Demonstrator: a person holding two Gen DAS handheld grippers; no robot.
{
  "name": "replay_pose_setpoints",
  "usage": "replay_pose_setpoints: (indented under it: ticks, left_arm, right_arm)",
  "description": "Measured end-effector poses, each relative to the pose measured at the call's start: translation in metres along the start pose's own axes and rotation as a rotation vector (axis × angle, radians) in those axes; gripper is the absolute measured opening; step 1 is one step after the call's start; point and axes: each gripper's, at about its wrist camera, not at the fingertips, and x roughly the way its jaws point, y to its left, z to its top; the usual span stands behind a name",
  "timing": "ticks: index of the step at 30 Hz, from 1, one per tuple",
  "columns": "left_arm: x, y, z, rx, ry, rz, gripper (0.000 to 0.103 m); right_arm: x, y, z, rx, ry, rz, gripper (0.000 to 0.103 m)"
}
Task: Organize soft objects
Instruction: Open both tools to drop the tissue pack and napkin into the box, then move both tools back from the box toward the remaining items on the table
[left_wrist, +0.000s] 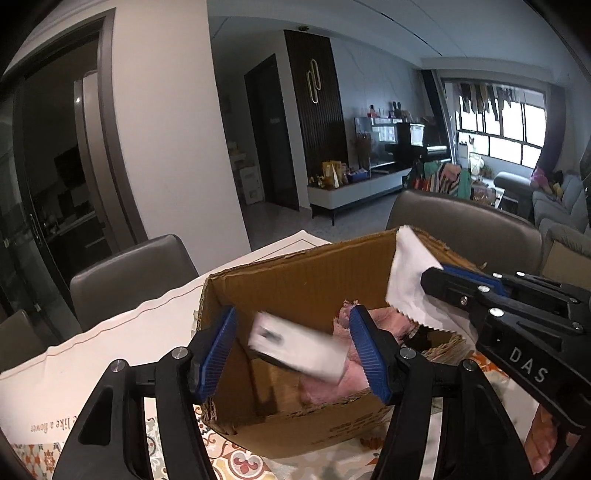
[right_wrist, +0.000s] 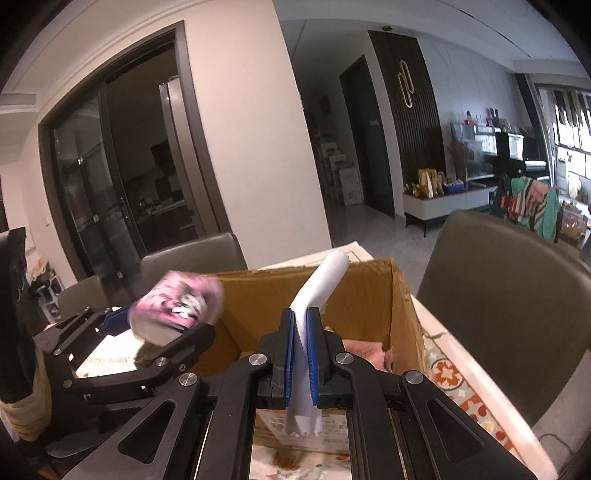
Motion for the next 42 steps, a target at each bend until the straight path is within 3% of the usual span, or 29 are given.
replay_pose_setpoints:
  ticks: [5, 10, 20, 29, 42]
  left_arm:
    - [0.011, 0.001, -0.004, 0.002, 0.01, 0.008, 0.069]
    - [0.016, 0.01, -0.009, -0.077, 0.014, 0.001, 0.072]
    - [-0.011, 0.011, -0.007, -0.088, -0.033, 0.018, 0.072]
    - [-0.048, 0.01, -0.005, -0.108, -0.043, 0.022, 0.072]
    - [-0.083, -0.01, -0.031, -0.128, 0.015, 0.002, 0.073]
  right_arm:
    - [0.011, -0.013, -0.014, 0.052, 0.011, 0.013, 0.009]
    - [0.013, -0.012, -0.008, 0.057, -0.007, 0.038, 0.033]
    - [0.007, -0.012, -0.006, 0.055, -0.003, 0.017, 0.033]
    - [-0.03, 0.004, 0.008, -0.005, -0.029, -0.028, 0.033]
    - [-0.076, 0.004, -0.008, -0.005, 0.02, -0.069, 0.033]
